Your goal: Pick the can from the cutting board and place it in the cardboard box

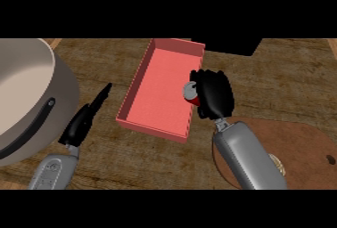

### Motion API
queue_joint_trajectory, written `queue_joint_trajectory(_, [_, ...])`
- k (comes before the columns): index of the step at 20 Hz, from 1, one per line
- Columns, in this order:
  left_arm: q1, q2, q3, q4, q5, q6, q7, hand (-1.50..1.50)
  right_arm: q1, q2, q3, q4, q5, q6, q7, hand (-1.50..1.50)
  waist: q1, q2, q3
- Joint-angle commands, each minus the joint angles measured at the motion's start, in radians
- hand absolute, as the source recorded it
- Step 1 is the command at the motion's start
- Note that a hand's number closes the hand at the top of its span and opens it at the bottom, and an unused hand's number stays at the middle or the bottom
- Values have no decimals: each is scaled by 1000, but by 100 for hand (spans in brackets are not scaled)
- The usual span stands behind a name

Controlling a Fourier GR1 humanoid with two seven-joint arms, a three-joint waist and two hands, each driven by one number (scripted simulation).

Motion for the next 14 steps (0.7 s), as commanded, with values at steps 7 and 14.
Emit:
queue_joint_trajectory(7, [-25, -14, 2, 33, 5, -3, 13, 0, -328, 9, 152, -33, -17, 190, 656, 150, -1, -1, 6])
queue_joint_trajectory(14, [-61, -31, 1, 49, -13, 26, 17, 0, -561, 9, 232, 56, -159, 276, 995, 150, -17, 15, 6])
